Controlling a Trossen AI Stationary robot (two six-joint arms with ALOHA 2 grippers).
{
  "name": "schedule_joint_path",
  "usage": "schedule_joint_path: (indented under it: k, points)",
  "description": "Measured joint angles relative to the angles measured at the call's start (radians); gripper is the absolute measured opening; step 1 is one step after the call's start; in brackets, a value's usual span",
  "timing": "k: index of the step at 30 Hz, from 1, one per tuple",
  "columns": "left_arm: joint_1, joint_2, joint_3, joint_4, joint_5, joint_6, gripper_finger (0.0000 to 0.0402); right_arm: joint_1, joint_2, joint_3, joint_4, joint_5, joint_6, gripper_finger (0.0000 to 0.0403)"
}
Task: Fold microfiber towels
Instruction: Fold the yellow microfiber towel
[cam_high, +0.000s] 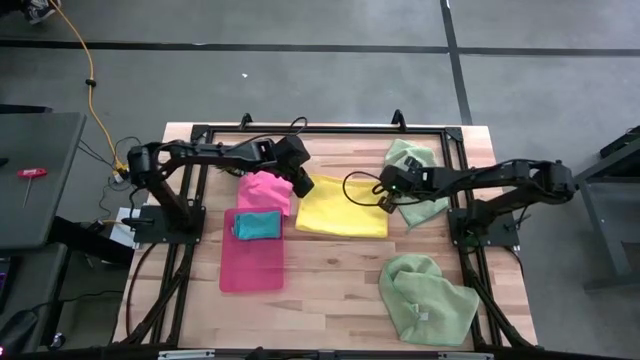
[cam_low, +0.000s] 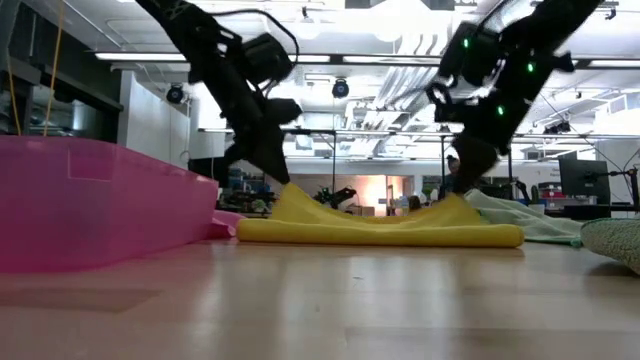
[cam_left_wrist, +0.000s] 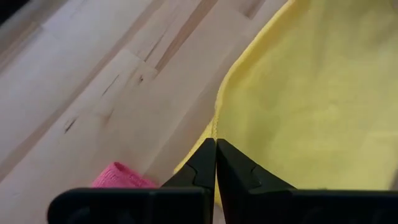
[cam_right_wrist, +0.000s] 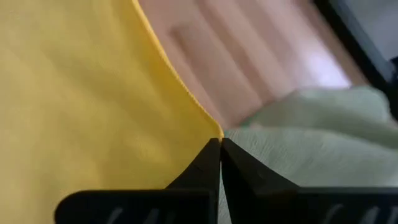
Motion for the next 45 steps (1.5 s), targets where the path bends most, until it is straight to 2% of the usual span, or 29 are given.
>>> schedule_joint_path:
  k: [3,9,13,17,22,27,32,45]
  points:
    - [-0.004,-0.056,0.0,-0.063,0.003,0.0,0.0,0.0,-0.031,0.042,-0.038,-0.008,-0.007,0.0001]
    - [-0.061,-0.122,0.0,-0.185,0.0,0.0,0.0,0.019,-0.048,0.102,-0.123,-0.133,0.04,0.0]
    - [-0.126,-0.121,0.0,-0.214,0.001,-0.037,0.0,0.077,-0.048,0.104,-0.132,-0.241,0.087,0.0]
    - [-0.206,-0.123,0.0,-0.212,0.021,-0.087,0.0,0.16,-0.061,0.104,-0.145,-0.28,0.143,0.0]
    - [-0.288,-0.178,0.0,-0.226,0.071,-0.158,0.0,0.247,-0.116,0.104,-0.147,-0.35,0.215,0.0]
    - [-0.361,-0.249,-0.001,-0.259,0.077,-0.238,0.0,0.299,-0.184,0.104,-0.189,-0.434,0.296,0.0]
    - [-0.403,-0.285,0.0,-0.261,0.097,-0.282,0.0,0.314,-0.215,0.104,-0.216,-0.498,0.335,0.0]
    - [-0.448,-0.285,0.0,-0.266,0.188,-0.33,0.0,0.314,-0.21,0.105,-0.209,-0.742,0.378,0.0]
